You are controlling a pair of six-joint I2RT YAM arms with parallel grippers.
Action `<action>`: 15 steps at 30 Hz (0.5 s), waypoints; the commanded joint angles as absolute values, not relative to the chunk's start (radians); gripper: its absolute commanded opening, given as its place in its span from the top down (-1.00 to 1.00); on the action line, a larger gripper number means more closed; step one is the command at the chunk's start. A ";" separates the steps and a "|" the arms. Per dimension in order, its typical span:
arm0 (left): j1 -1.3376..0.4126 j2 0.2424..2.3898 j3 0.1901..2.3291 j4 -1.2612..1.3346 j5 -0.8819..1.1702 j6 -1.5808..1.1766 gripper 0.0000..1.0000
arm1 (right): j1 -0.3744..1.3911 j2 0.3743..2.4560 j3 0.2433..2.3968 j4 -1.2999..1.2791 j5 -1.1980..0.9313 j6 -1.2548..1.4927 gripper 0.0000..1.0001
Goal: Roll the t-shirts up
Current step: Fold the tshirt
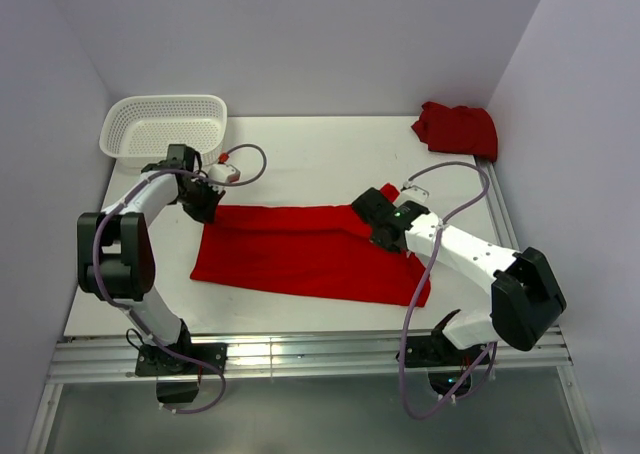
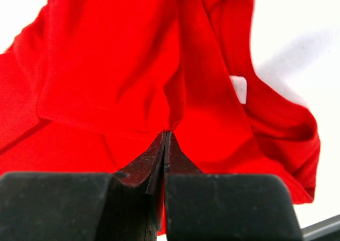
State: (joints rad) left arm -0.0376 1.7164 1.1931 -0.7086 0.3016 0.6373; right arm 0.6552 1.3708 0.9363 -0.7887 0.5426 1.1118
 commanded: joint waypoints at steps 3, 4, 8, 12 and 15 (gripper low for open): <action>-0.034 1.637 1.160 -0.749 0.367 0.672 0.99 | 0.667 1.341 0.931 -0.854 0.609 1.184 1.00; -0.034 1.635 1.155 -0.747 0.367 0.672 0.99 | 0.669 1.338 0.927 -0.854 0.606 1.184 1.00; -0.034 1.643 1.141 -0.773 0.377 0.670 0.99 | 0.672 1.332 0.916 -0.859 0.604 1.193 1.00; -0.034 1.640 1.112 -0.772 0.373 0.669 0.99 | 0.673 1.330 0.881 -0.821 0.569 1.181 1.00; -0.034 1.646 1.092 -0.758 0.365 0.663 0.99 | 0.680 1.344 0.861 -0.793 0.552 1.181 1.00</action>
